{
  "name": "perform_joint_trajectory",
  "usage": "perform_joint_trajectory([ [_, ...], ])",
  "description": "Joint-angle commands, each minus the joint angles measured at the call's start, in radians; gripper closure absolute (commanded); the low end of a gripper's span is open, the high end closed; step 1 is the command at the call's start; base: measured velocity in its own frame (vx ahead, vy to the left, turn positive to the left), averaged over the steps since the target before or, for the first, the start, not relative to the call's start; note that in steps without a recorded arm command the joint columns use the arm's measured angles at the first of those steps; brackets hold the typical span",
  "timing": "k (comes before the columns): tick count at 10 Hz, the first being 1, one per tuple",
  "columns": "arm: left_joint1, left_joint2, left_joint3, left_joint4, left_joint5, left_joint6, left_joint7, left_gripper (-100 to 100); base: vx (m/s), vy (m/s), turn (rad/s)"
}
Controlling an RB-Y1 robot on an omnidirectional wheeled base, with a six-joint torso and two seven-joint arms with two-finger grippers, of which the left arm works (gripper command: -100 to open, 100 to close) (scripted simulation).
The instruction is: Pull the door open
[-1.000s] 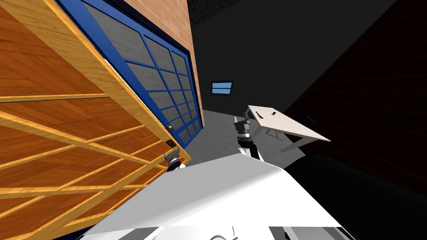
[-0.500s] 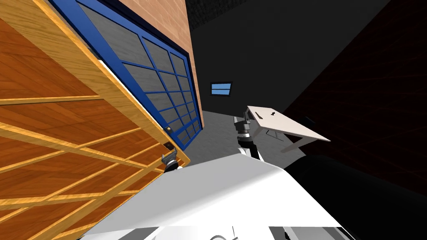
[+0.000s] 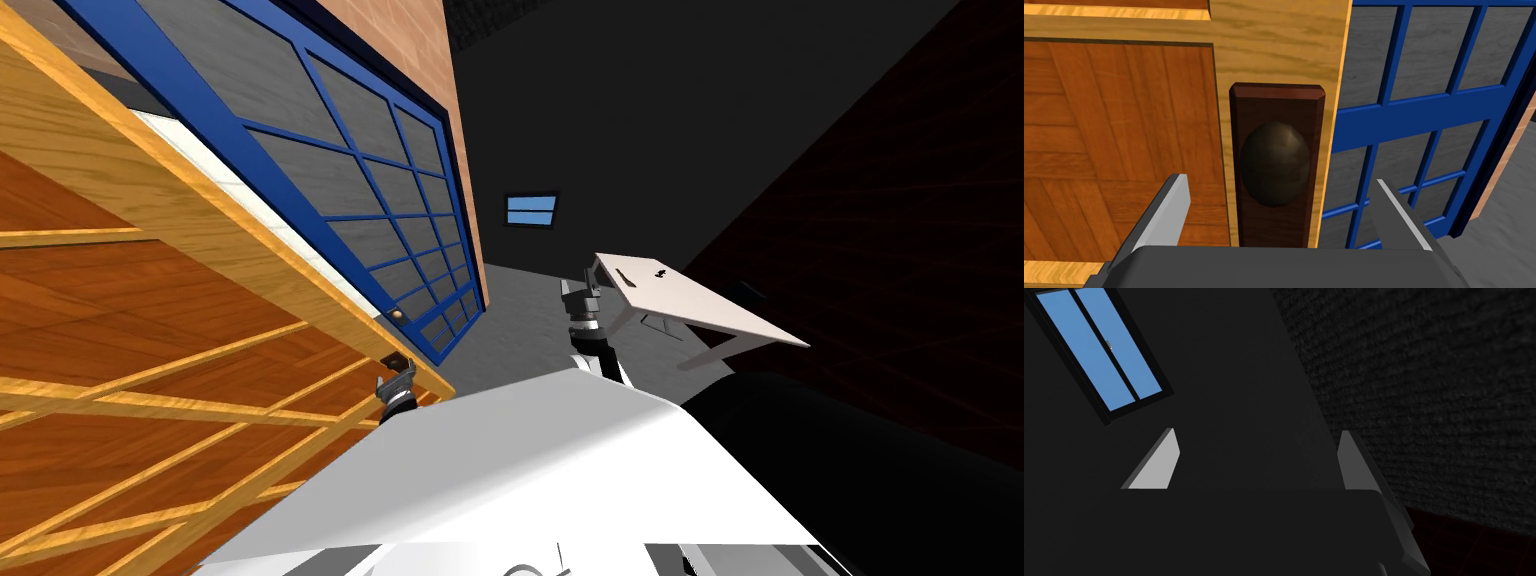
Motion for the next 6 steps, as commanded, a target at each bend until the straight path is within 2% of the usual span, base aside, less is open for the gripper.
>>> perform_joint_trajectory([
  [1, 0.004, 0.021, 0.001, 0.013, -0.004, -0.002, 0.032, -100, 0.075, 0.002, -0.010],
  [3, 0.012, 0.054, 0.003, 0.032, -0.012, -0.004, 0.079, -100, 0.131, -0.013, -0.017],
  [4, 0.013, 0.058, 0.003, 0.034, -0.013, -0.004, 0.085, -100, 0.138, 0.003, 0.003],
  [5, 0.018, 0.054, 0.004, 0.020, -0.011, 0.002, 0.072, -100, 0.050, 0.009, 0.011],
  [6, 0.018, 0.054, 0.004, 0.020, -0.011, 0.002, 0.072, 100, -0.009, -0.006, 0.002],
])
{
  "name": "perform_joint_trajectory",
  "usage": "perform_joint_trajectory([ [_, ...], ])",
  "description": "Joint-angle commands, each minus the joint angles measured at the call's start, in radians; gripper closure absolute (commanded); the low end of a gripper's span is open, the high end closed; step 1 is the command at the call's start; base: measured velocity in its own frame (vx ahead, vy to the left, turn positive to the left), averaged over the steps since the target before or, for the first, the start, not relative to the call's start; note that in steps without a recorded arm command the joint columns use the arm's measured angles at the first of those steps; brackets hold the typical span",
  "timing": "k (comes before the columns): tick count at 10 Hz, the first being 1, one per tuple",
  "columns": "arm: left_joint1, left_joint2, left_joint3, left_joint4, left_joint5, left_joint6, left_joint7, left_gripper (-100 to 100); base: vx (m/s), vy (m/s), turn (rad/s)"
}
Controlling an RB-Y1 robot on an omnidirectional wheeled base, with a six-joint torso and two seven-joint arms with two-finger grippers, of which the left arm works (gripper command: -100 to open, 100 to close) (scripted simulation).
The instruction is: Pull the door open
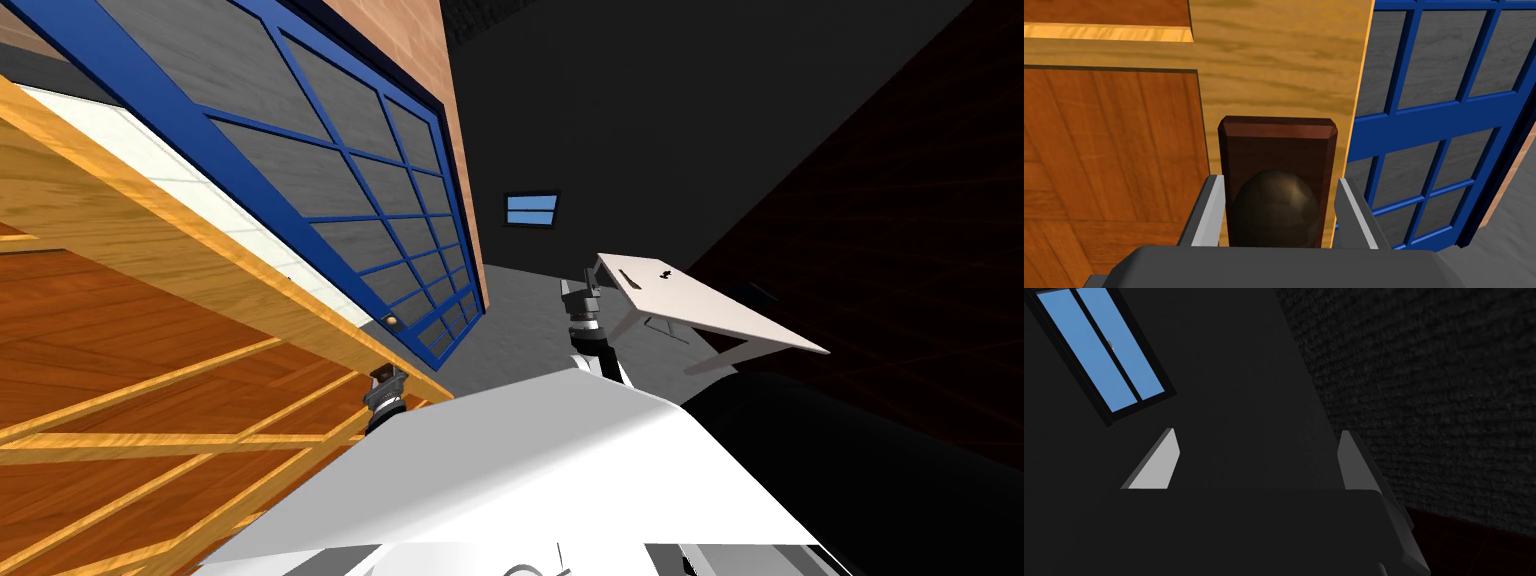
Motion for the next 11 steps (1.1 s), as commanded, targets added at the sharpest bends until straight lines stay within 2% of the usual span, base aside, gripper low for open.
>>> perform_joint_trajectory([
  [1, 0.000, -0.001, 0.000, -0.001, 0.000, 0.002, -0.002, 100, -0.021, -0.001, -0.002],
  [5, 0.000, -0.001, 0.000, -0.001, 0.000, 0.002, -0.002, 100, -0.005, 0.001, -0.005],
  [11, 0.009, 0.013, -0.071, -0.032, -0.041, 0.010, 0.039, 100, -0.186, 0.009, -0.063],
])
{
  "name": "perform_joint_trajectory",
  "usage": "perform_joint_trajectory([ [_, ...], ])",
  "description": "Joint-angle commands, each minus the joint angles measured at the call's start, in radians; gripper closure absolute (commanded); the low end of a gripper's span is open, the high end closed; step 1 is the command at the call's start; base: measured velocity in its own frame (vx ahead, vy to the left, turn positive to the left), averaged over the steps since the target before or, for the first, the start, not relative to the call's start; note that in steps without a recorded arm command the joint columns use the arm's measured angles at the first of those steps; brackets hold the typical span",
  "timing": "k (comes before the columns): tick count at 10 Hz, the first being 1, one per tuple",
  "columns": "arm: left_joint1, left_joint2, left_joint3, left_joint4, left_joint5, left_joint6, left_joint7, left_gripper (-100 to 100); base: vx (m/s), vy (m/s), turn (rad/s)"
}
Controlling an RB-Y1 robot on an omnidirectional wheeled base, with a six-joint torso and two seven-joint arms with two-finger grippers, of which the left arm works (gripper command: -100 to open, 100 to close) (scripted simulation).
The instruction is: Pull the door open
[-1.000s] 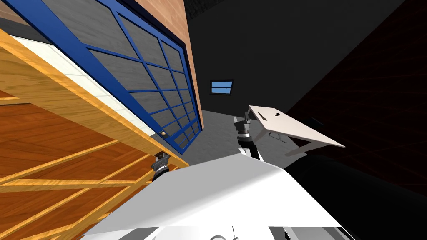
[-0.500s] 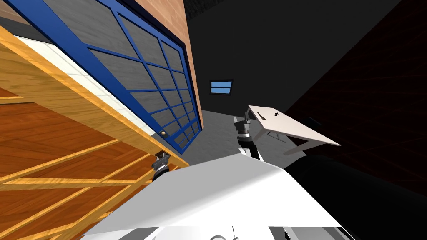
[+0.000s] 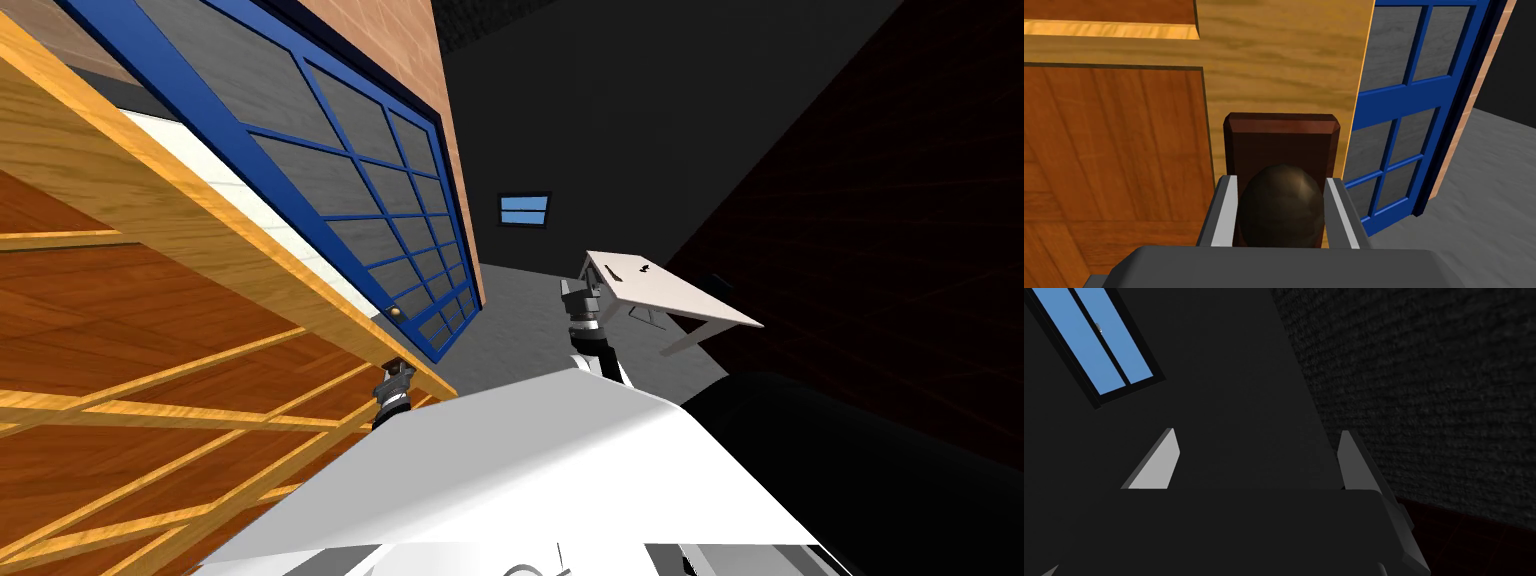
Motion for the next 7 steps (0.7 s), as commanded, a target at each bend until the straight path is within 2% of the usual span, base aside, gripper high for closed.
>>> perform_joint_trajectory([
  [1, 0.006, 0.006, -0.028, -0.011, -0.016, 0.002, 0.019, 100, -0.255, -0.024, -0.077],
  [4, 0.010, 0.011, -0.059, -0.025, -0.035, 0.006, 0.036, 100, -0.223, 0.004, -0.058],
  [5, 0.009, 0.010, -0.054, -0.017, -0.031, 0.004, 0.034, 100, -0.098, -0.002, -0.027],
  [6, 0.014, 0.015, -0.075, -0.023, -0.043, 0.003, 0.047, 100, -0.136, -0.007, -0.045],
  [7, 0.016, 0.017, -0.080, -0.025, -0.045, 0.003, 0.050, 100, -0.170, 0.017, -0.053],
])
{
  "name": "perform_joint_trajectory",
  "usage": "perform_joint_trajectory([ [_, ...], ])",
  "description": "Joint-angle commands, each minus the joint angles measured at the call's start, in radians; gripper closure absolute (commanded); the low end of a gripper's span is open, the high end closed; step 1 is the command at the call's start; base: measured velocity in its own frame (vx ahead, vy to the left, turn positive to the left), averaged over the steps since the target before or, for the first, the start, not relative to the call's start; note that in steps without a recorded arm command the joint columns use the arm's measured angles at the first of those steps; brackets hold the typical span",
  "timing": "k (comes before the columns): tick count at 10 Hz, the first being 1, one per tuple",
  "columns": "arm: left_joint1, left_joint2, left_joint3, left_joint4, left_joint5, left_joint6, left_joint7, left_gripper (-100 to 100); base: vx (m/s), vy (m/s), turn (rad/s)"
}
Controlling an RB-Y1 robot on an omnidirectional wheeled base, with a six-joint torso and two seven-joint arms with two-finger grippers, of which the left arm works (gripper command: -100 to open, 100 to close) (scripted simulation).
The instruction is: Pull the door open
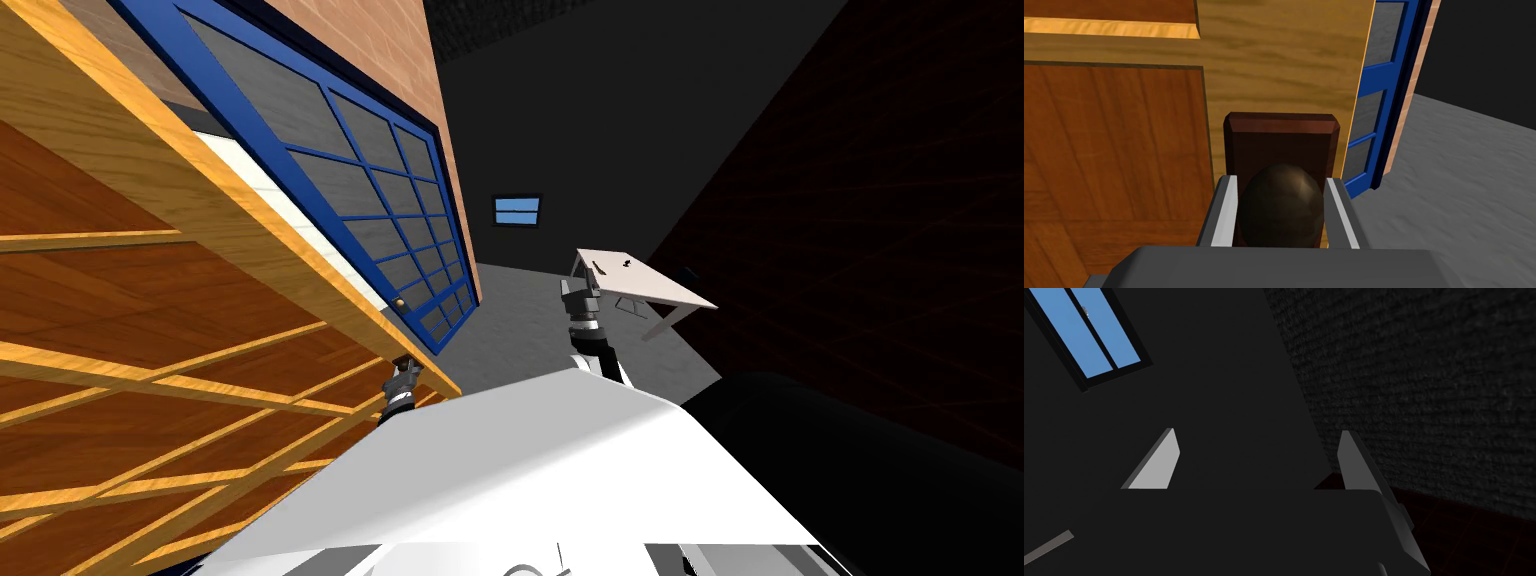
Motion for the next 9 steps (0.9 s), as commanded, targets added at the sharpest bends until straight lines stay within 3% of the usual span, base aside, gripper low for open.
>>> perform_joint_trajectory([
  [1, 0.006, 0.005, -0.016, -0.007, -0.009, -0.001, 0.010, 100, -0.171, 0.015, -0.048],
  [8, 0.028, 0.037, -0.094, -0.043, -0.051, -0.011, 0.059, 100, -0.199, 0.006, -0.048],
  [9, 0.014, 0.035, -0.089, -0.023, -0.049, -0.017, 0.060, 100, -0.104, -0.005, -0.016],
])
